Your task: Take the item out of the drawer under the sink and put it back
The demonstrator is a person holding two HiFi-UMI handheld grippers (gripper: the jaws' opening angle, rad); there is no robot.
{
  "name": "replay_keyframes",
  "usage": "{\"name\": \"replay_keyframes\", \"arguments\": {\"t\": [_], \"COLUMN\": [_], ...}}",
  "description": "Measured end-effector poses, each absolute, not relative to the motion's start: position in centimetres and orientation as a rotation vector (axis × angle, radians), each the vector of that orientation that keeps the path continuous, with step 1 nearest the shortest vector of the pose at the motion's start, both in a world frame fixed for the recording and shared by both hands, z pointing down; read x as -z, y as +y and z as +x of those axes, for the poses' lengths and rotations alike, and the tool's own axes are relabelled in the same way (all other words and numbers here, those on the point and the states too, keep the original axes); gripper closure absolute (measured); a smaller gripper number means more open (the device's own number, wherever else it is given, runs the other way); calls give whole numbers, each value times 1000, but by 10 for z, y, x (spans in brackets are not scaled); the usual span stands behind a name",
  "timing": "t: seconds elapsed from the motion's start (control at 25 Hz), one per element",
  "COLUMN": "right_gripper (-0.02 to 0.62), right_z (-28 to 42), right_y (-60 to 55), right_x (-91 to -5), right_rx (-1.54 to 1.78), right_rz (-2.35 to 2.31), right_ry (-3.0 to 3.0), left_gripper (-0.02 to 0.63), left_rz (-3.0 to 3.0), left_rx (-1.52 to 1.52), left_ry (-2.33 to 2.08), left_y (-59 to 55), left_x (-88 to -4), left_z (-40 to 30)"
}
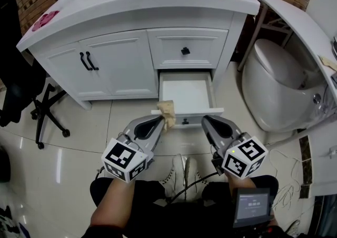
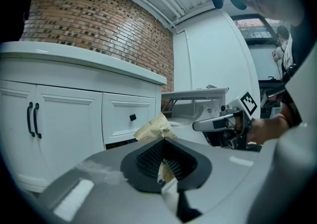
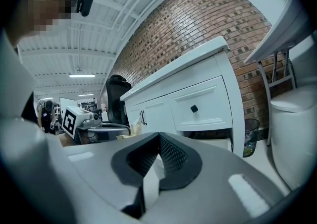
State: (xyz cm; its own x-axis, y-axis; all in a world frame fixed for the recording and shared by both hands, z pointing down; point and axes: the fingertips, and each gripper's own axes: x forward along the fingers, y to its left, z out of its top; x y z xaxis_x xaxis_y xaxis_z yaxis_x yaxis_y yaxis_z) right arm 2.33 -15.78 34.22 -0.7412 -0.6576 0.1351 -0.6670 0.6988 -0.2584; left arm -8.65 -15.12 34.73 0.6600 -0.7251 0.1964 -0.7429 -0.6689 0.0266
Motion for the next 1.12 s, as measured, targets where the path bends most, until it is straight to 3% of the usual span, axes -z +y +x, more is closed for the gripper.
{"name": "replay_keyframes", "arguments": {"t": [0.68, 1.12], "right_gripper": [588, 588], "right_z": [29, 31], "right_y": [-161, -167], "right_x": [-344, -353], "right_rx": [-472, -508], "right_rz": [1130, 1122], "right_ry": [-2876, -2864], "left_gripper": [597, 597], "left_rz": [2888, 2929], "left_rx": [-588, -854], "left_ry": [-1406, -1335], "left_y": [-199, -260], "left_x": [-333, -352], "left_z": [-110, -86]}}
